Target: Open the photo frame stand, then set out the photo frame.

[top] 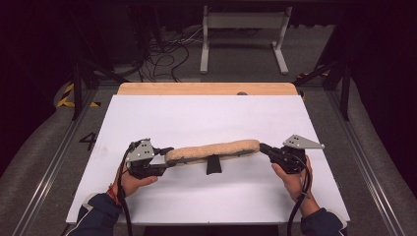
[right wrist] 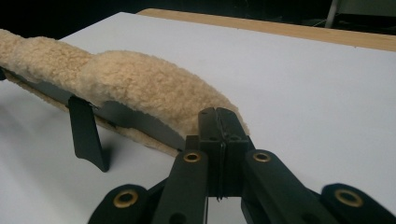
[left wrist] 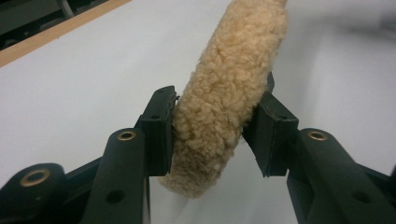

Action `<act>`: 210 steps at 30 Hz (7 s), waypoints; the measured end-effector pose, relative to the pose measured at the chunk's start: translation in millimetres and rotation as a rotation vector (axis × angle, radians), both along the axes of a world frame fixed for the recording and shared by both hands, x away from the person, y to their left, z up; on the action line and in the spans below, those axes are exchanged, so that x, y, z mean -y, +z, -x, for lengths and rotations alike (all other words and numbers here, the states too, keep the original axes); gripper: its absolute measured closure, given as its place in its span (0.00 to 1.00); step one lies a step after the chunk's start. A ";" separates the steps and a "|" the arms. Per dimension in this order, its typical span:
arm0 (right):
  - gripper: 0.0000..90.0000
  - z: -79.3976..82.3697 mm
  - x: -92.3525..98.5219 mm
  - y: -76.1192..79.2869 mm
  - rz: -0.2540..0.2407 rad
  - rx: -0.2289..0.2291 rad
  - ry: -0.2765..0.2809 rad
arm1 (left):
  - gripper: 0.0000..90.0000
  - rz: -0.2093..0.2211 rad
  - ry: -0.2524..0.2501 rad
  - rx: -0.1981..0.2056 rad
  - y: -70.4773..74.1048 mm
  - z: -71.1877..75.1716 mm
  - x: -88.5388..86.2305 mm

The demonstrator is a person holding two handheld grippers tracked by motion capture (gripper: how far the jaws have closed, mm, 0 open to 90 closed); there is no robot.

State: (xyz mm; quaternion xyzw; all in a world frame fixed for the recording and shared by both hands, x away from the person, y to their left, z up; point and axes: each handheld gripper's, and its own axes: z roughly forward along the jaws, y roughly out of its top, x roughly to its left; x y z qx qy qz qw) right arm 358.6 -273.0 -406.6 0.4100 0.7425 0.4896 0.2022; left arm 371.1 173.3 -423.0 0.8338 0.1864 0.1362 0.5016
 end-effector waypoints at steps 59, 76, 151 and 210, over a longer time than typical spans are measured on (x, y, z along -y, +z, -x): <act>1.00 -17.7 -4.8 0.7 0.017 -0.021 -0.016 | 0.67 -0.028 -0.013 0.015 1.3 13.3 2.8; 0.94 -38.1 -13.4 -0.4 0.022 -0.021 -0.070 | 0.69 -0.032 -0.032 0.006 2.3 28.4 8.5; 0.98 -39.0 -95.5 9.8 0.058 -0.080 0.125 | 0.65 -0.063 -0.214 0.015 1.7 70.3 72.1; 0.41 -26.4 -135.7 40.5 0.063 -0.255 0.124 | 0.67 -0.004 -0.243 -0.027 -2.4 78.8 92.9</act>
